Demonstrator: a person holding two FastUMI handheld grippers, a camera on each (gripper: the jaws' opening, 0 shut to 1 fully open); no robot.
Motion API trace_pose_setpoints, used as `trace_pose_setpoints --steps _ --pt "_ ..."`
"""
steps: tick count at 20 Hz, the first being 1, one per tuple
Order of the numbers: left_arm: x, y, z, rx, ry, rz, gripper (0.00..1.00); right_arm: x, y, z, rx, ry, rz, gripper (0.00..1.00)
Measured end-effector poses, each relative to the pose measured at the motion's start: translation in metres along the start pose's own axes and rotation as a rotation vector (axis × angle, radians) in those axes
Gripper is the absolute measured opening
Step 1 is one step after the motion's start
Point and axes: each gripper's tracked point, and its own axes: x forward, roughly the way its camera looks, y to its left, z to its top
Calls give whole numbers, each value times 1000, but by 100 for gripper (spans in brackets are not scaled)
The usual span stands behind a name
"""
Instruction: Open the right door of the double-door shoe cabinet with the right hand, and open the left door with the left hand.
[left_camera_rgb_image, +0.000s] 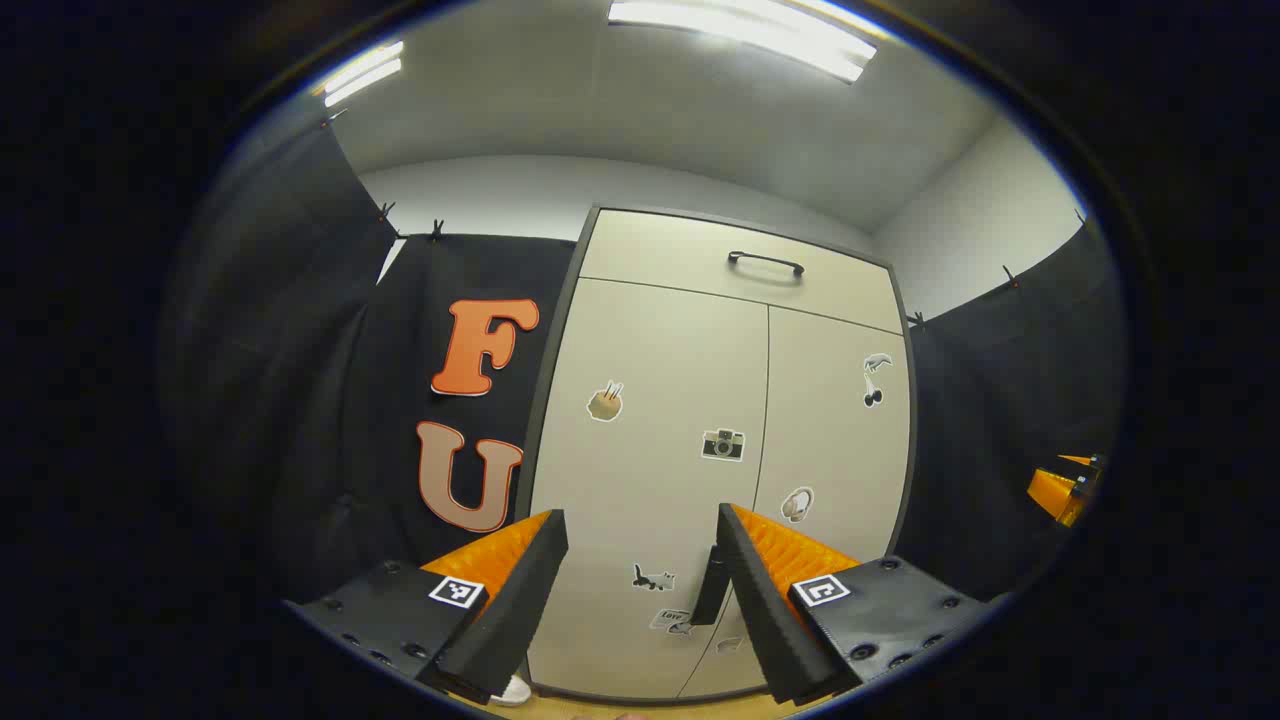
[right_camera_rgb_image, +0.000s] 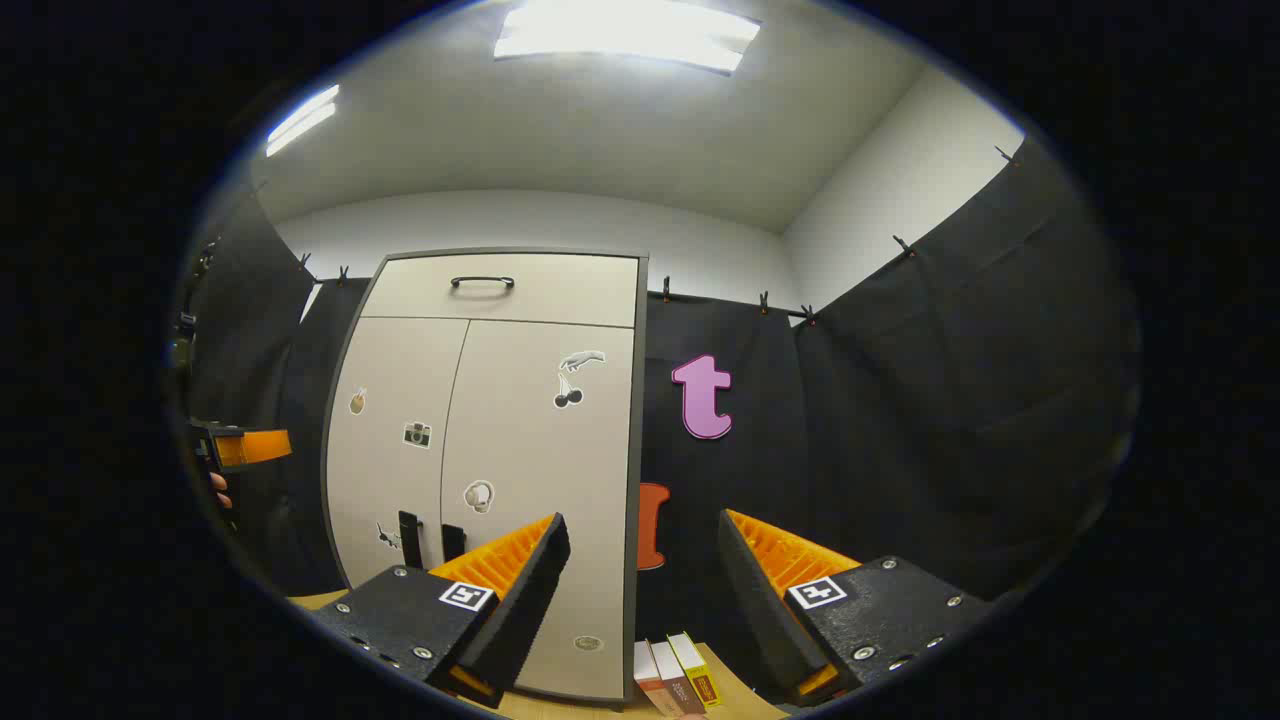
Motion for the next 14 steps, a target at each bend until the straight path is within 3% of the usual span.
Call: trace_pose_setpoints --steps 14 --pt "-1 -9 1 33 2 -8 96 -6 -8 -1 -7 11 -14 92"
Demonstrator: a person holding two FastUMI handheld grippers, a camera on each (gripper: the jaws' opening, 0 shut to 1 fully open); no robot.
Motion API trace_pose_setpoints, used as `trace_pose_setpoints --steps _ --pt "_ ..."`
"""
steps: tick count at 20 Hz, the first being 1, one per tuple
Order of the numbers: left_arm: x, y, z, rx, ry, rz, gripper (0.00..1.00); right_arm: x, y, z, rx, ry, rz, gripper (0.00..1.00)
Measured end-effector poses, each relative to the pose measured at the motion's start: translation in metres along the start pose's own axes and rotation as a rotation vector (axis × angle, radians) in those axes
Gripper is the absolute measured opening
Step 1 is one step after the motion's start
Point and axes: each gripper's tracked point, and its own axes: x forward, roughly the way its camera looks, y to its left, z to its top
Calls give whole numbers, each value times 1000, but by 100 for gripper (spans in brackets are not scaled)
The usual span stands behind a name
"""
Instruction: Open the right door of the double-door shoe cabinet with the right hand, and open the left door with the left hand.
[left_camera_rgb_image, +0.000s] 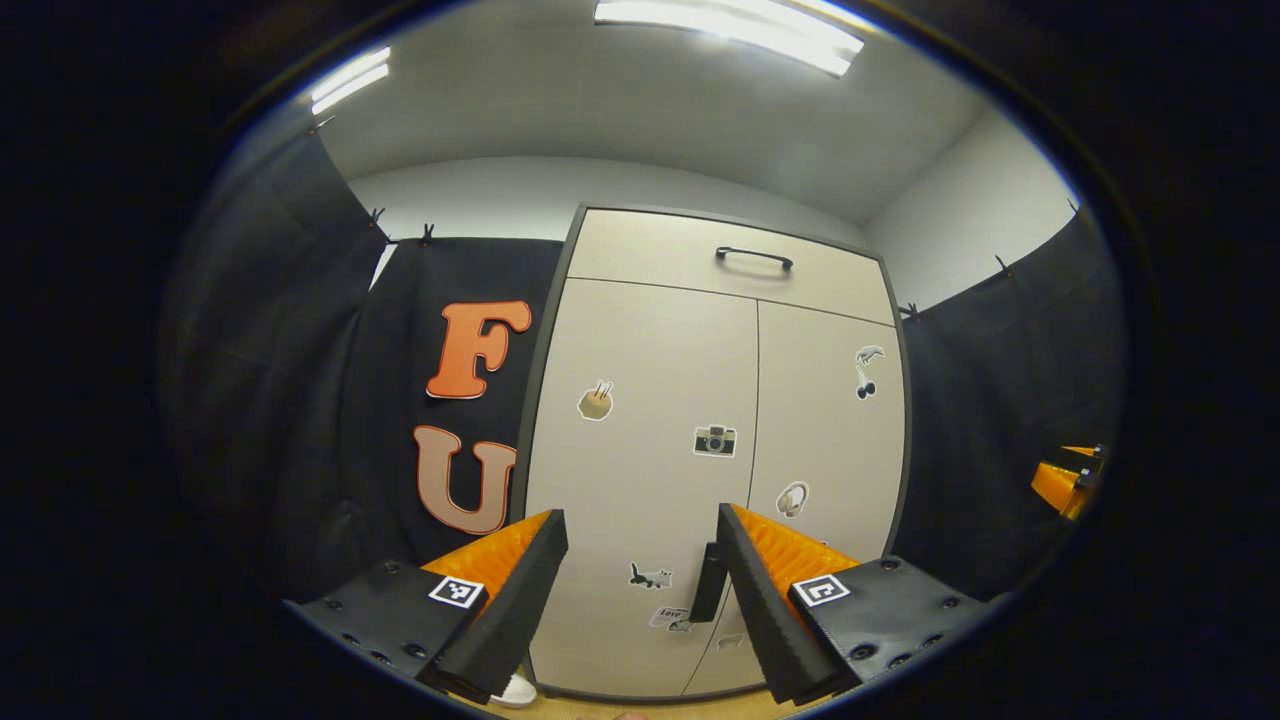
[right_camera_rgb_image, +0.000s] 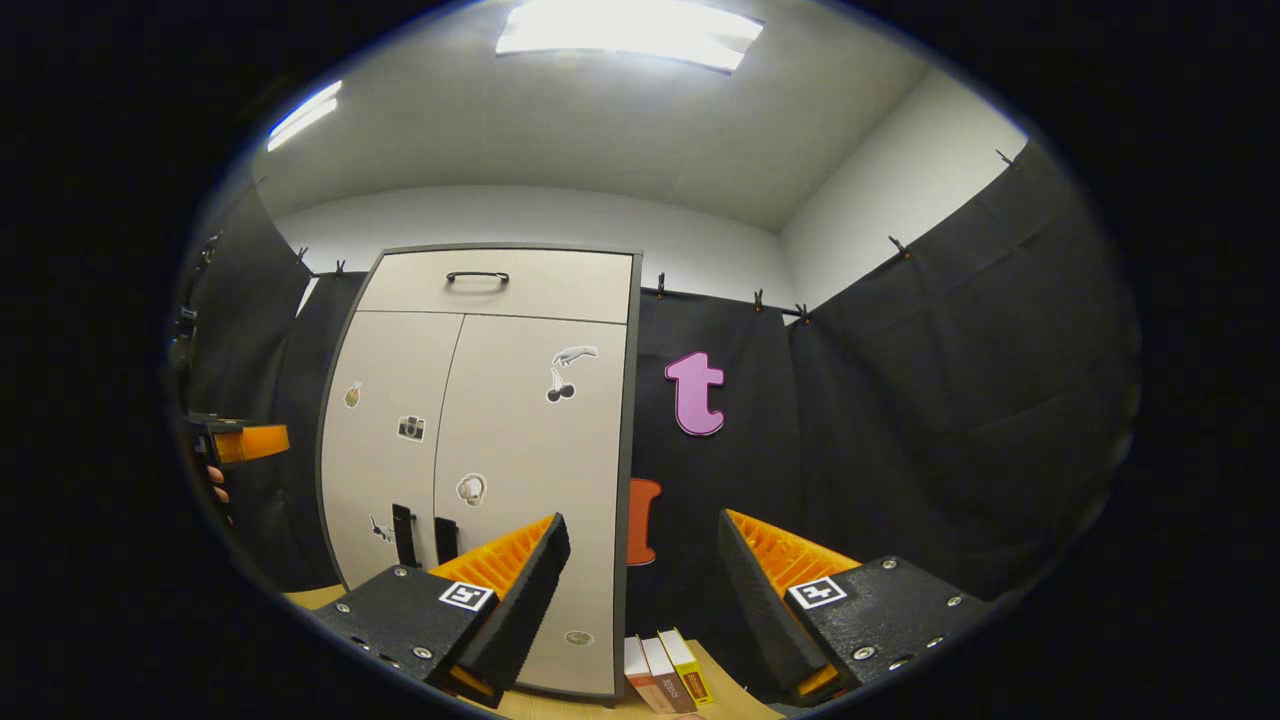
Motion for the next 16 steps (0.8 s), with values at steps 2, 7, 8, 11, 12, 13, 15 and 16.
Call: trace_pose_setpoints --steps 2,7,8,11,12,13,15,16 --pt "0 0 1 3 -2 1 96 0 0 0 3 0 0 92" --pt "-1 1 3 11 -6 6 96 1 1 -2 4 4 2 92" --pt "-1 1 3 12 -7 6 96 0 0 -3 4 6 1 92" --pt "1 -1 2 12 -6 -4 96 2 2 -5 8 13 4 92" --pt "2 -3 -2 9 4 -13 96 2 3 -7 9 20 6 92" --pt "3 -3 -6 8 18 -16 96 3 4 -10 9 29 9 92" --pt "3 -2 -11 3 31 -19 96 5 9 -15 10 45 20 92" --pt "3 -1 -14 5 35 -17 96 6 11 -17 12 50 24 92"
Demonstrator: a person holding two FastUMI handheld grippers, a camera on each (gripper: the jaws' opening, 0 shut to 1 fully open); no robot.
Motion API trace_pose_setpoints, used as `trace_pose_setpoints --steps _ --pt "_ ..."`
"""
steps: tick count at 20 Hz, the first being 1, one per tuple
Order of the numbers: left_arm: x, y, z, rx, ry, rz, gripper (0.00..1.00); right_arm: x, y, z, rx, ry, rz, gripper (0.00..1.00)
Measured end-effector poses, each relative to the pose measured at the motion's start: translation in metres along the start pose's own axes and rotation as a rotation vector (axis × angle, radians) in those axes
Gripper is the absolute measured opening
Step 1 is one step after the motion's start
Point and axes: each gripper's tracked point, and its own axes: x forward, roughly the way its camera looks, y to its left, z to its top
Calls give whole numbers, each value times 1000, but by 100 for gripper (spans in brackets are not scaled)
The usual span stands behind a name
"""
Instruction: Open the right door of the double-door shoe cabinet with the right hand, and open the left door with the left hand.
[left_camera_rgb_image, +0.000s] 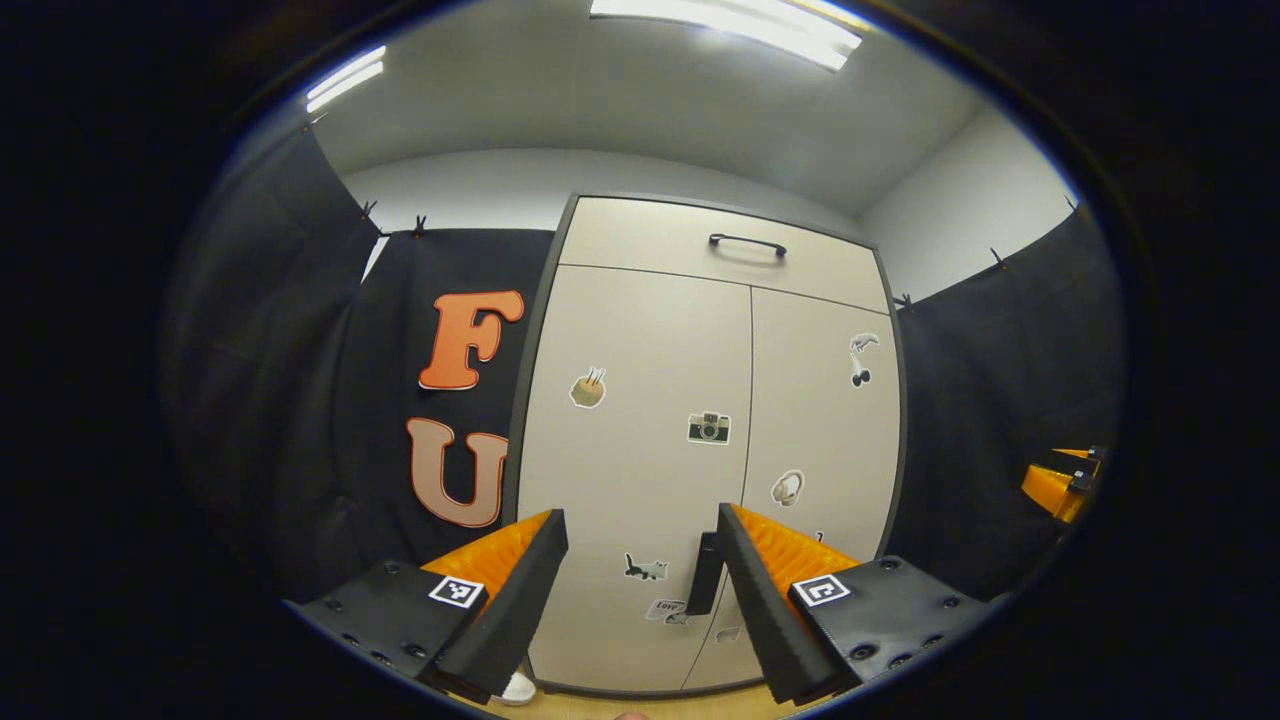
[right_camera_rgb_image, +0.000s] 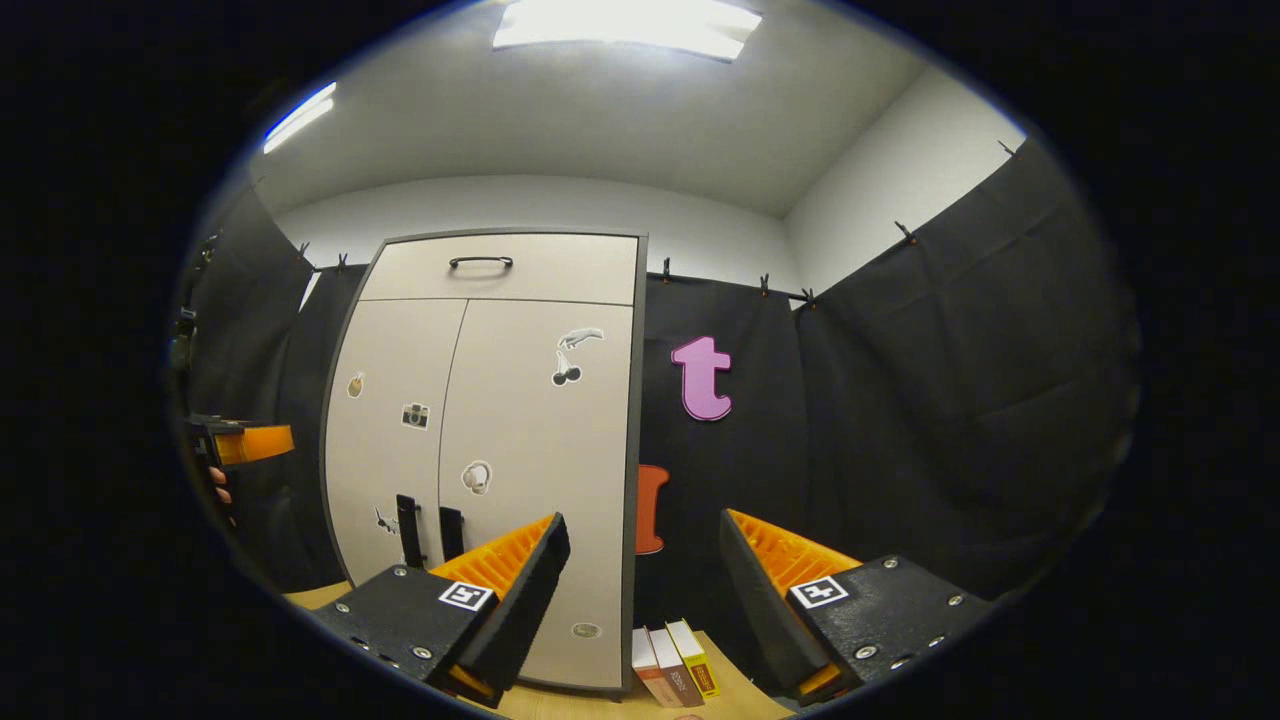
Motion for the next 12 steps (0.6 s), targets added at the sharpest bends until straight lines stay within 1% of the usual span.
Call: trace_pose_setpoints --steps 3,4,5,6,12 --pt "1 5 -2 6 0 8 95 4 7 -2 2 3 11 94" --pt "2 5 -2 7 -1 6 96 6 9 -3 1 3 14 94" --pt "3 6 -4 14 4 1 95 8 13 -4 4 4 19 94" --pt "4 9 -7 22 10 4 96 11 16 -5 10 6 26 94" --pt "4 34 -12 25 19 36 96 31 50 -21 24 42 81 94"
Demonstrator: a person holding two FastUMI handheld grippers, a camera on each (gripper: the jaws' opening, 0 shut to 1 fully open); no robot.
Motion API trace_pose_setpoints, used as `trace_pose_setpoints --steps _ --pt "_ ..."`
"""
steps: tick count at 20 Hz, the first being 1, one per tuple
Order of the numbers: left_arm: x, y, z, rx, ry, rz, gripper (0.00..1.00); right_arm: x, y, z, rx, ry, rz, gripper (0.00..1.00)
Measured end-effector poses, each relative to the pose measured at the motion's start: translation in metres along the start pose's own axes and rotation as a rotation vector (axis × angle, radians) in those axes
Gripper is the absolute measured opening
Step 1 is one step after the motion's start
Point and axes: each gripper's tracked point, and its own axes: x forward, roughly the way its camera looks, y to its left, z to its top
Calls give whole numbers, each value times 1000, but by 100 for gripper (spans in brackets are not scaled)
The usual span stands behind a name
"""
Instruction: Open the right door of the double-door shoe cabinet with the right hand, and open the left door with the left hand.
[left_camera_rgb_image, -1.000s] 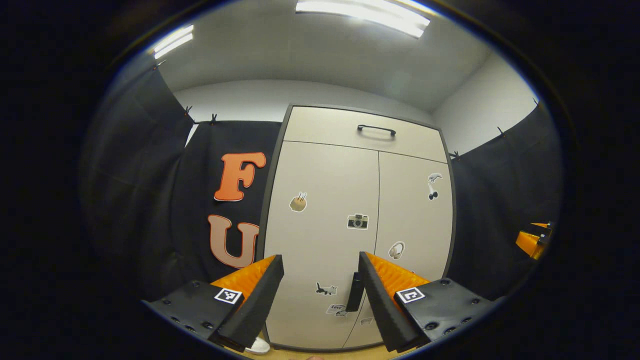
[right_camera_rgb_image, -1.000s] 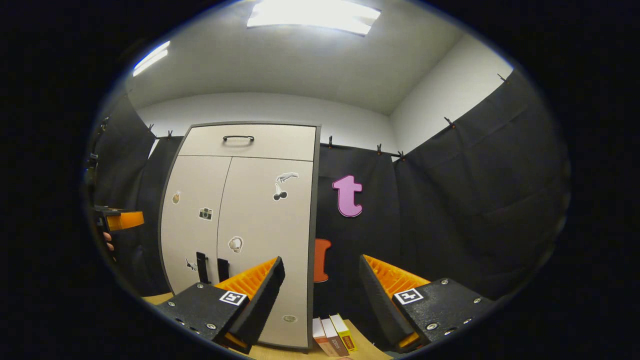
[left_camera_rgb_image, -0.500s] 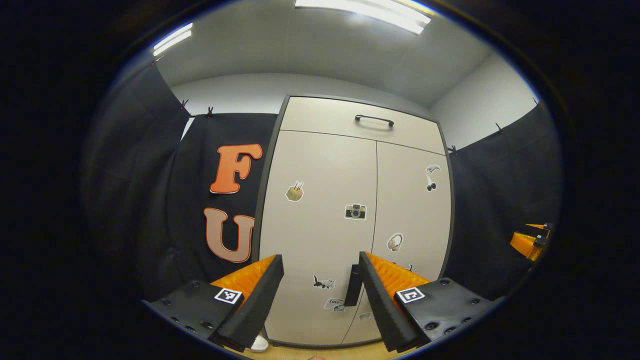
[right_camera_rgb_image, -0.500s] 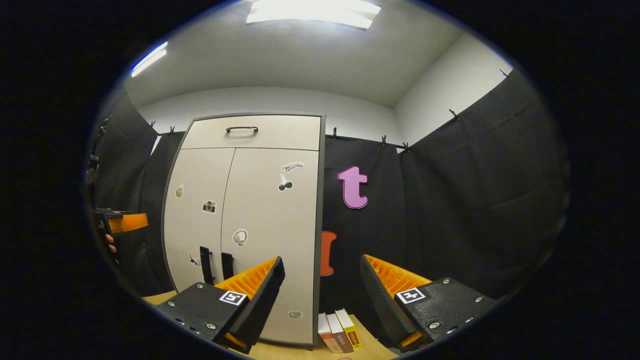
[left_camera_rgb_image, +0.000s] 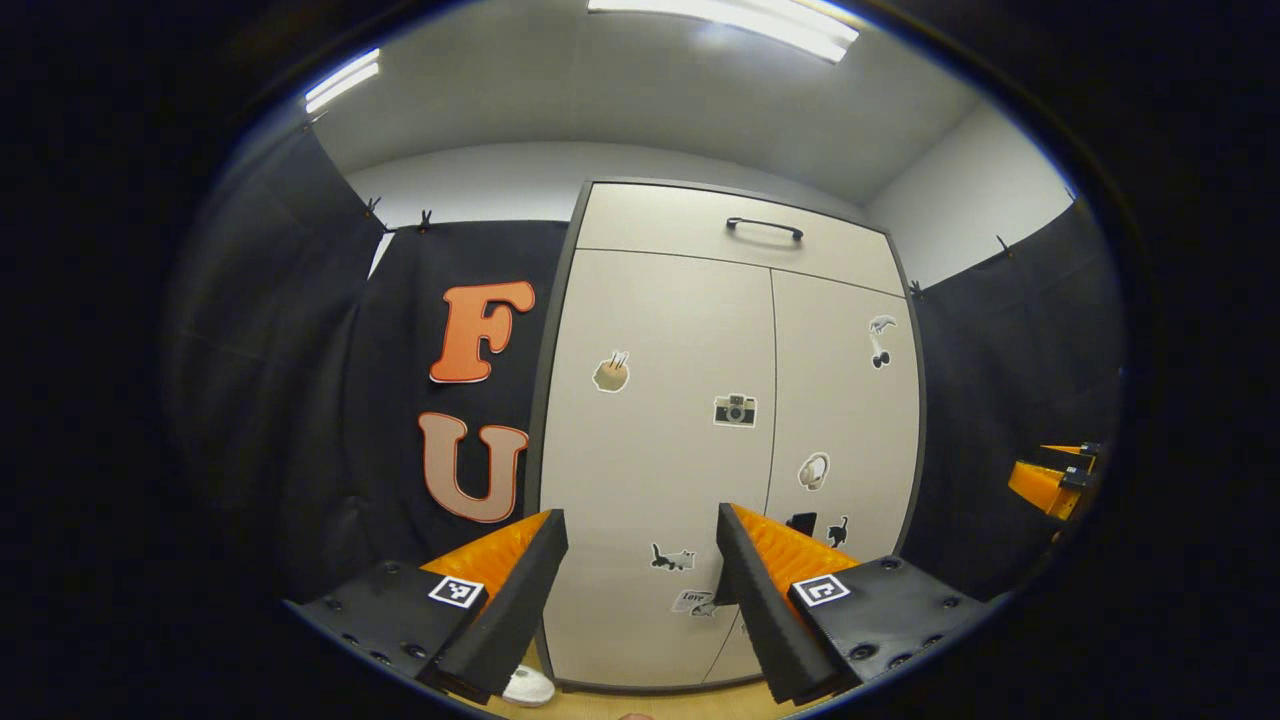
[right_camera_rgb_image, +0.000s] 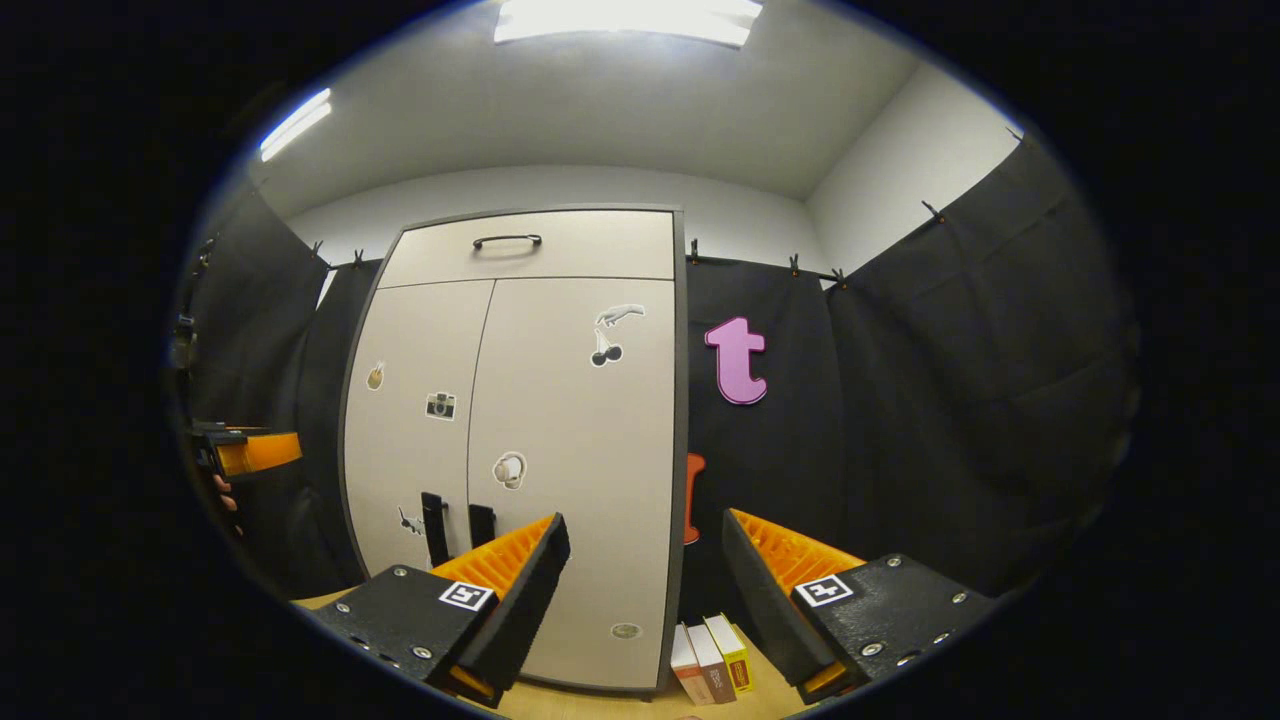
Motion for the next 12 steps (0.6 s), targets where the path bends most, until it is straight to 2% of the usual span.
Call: trace_pose_setpoints --steps 4,12 --pt "0 23 0 27 -7 26 96 20 25 -10 8 15 32 94" --pt "3 66 0 42 -28 70 95 63 95 -54 67 127 135 94"
